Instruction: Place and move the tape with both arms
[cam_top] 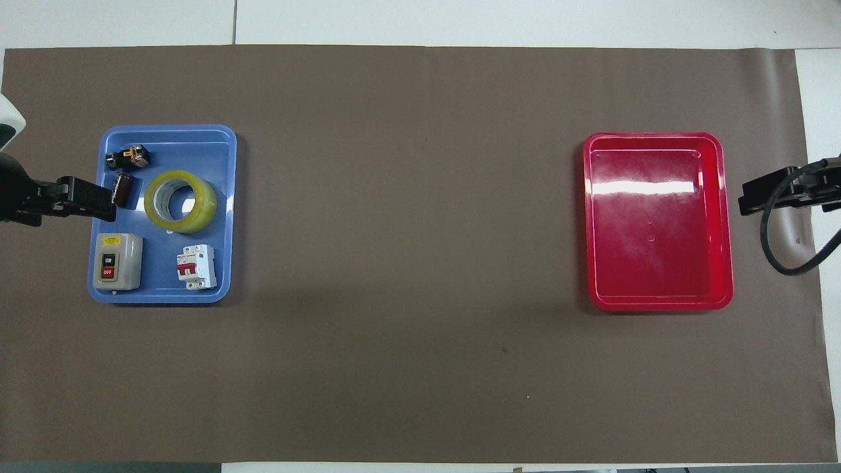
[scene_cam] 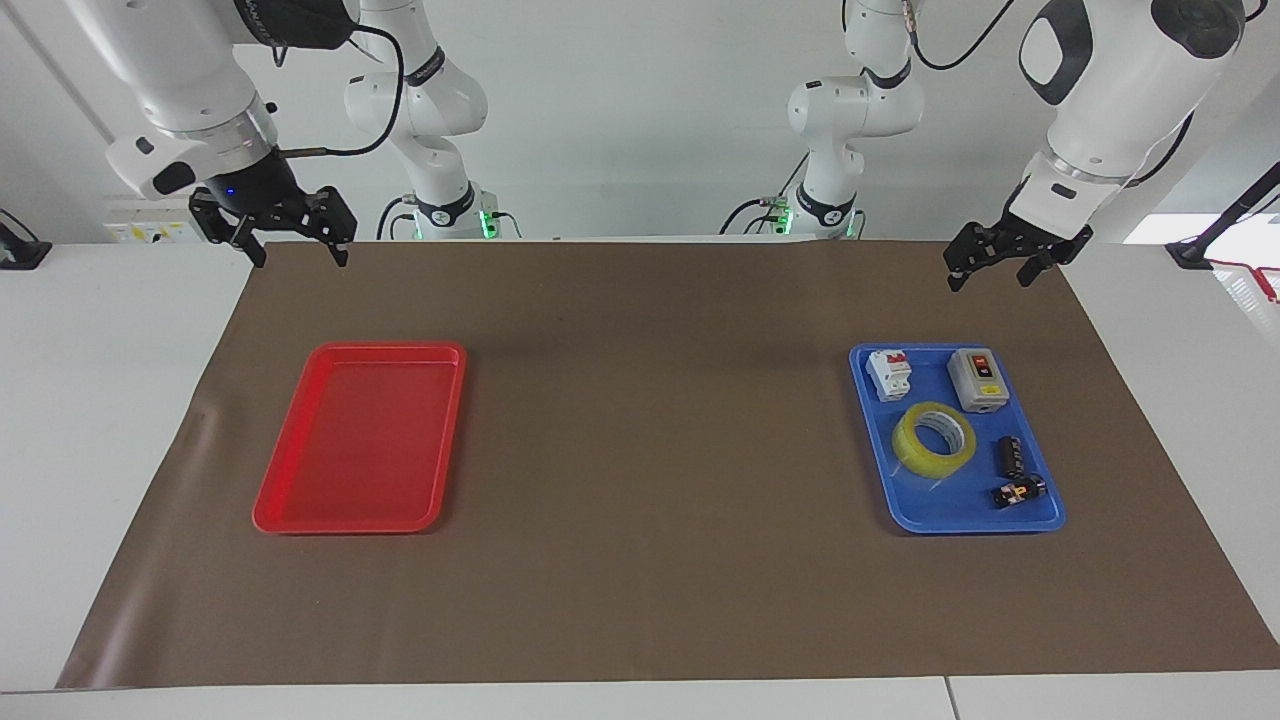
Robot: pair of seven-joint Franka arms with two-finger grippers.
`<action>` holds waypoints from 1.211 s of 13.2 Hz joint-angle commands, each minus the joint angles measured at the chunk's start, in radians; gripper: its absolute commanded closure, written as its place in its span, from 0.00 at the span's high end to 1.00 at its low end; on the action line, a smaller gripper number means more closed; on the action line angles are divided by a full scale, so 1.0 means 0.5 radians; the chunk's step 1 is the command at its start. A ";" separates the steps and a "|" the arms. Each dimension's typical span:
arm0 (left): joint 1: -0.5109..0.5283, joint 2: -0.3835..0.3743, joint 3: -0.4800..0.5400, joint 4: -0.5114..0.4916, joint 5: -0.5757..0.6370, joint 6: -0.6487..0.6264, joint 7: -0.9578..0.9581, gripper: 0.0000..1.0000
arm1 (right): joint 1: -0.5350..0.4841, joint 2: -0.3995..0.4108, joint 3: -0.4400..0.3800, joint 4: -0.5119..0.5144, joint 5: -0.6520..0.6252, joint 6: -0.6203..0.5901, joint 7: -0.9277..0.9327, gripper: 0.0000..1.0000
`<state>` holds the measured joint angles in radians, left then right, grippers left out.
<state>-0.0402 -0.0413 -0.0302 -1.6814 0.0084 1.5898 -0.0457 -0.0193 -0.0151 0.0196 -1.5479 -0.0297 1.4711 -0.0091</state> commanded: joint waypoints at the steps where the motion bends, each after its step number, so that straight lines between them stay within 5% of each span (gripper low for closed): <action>1: -0.021 -0.028 0.017 -0.024 0.041 0.029 0.008 1.00 | -0.020 0.009 0.007 0.016 0.026 0.009 -0.031 1.00; 13: -0.018 -0.068 0.020 -0.159 0.041 0.216 0.024 1.00 | -0.023 0.012 0.007 0.016 0.026 0.012 -0.034 1.00; 16: 0.047 -0.043 0.020 -0.373 0.044 0.528 0.024 1.00 | -0.020 0.012 0.007 0.016 0.026 0.012 -0.034 1.00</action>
<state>-0.0309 -0.0421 -0.0279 -1.7619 0.0089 1.7421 -0.0455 -0.0193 -0.0151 0.0196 -1.5479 -0.0297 1.4714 -0.0091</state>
